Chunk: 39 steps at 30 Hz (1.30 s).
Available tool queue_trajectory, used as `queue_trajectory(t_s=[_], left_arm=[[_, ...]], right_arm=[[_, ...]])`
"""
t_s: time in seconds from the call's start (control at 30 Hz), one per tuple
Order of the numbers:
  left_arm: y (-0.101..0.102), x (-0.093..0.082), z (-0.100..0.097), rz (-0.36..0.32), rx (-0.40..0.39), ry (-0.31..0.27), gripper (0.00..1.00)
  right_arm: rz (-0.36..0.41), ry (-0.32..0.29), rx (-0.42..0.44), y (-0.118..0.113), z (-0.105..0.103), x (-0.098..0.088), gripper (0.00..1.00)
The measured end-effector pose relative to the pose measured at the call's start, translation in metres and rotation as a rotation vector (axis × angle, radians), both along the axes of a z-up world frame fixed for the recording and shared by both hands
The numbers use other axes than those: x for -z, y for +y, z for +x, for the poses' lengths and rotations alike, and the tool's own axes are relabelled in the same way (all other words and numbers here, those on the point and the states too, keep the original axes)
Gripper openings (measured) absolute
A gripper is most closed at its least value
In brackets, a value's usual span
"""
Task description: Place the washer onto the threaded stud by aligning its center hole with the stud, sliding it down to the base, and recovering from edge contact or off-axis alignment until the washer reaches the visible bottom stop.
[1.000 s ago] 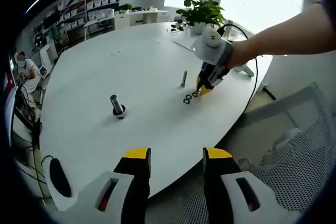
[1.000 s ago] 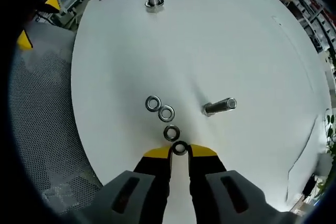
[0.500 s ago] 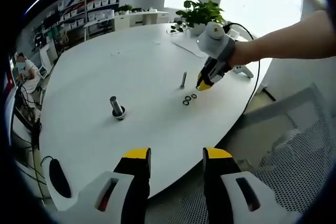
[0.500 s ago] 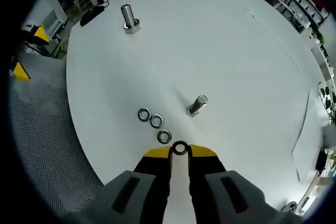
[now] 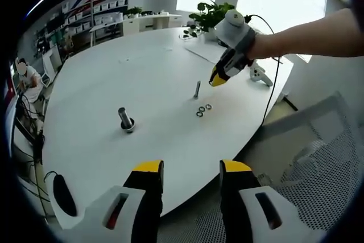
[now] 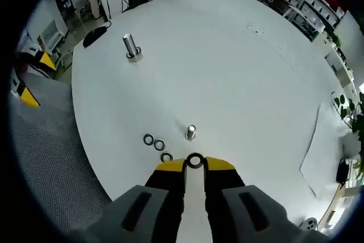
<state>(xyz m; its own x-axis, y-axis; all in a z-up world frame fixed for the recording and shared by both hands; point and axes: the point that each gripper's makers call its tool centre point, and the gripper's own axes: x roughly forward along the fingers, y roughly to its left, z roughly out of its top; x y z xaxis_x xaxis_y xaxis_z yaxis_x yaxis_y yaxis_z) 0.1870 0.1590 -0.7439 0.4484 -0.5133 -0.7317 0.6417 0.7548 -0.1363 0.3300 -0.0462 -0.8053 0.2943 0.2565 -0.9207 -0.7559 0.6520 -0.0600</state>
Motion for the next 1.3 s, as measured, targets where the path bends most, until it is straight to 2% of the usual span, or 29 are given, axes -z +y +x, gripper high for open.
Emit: queue_trajectory(t_s=[0.23,0.37,0.47,0.57,0.87,1.3], left_arm=[[-0.001,0.0,-0.001,-0.001,0.006,-0.001,0.38],[-0.001,0.0,-0.001,-0.002,0.007,0.002,0.38],[-0.001,0.0,-0.001,-0.003,0.007,0.001,0.38],[-0.001,0.0,-0.001,-0.004,0.005,0.004,0.38],[-0.001,0.002,-0.002,-0.001,0.005,0.01,0.38],[0.001,0.005,-0.003,0.01,0.008,0.021,0.37]], right_arm=[[-0.01,-0.042,-0.067,0.019,0.012,-0.01,0.13],[-0.007,-0.042,-0.08,0.028,0.015,-0.011,0.13],[-0.043,-0.05,-0.128,0.03,0.016,-0.007,0.13],[-0.036,-0.027,-0.124,0.032,0.015,-0.003,0.13],[-0.06,-0.013,-0.15,0.031,0.015,0.003,0.14],[-0.097,0.035,-0.151,0.029,0.018,0.03,0.14]])
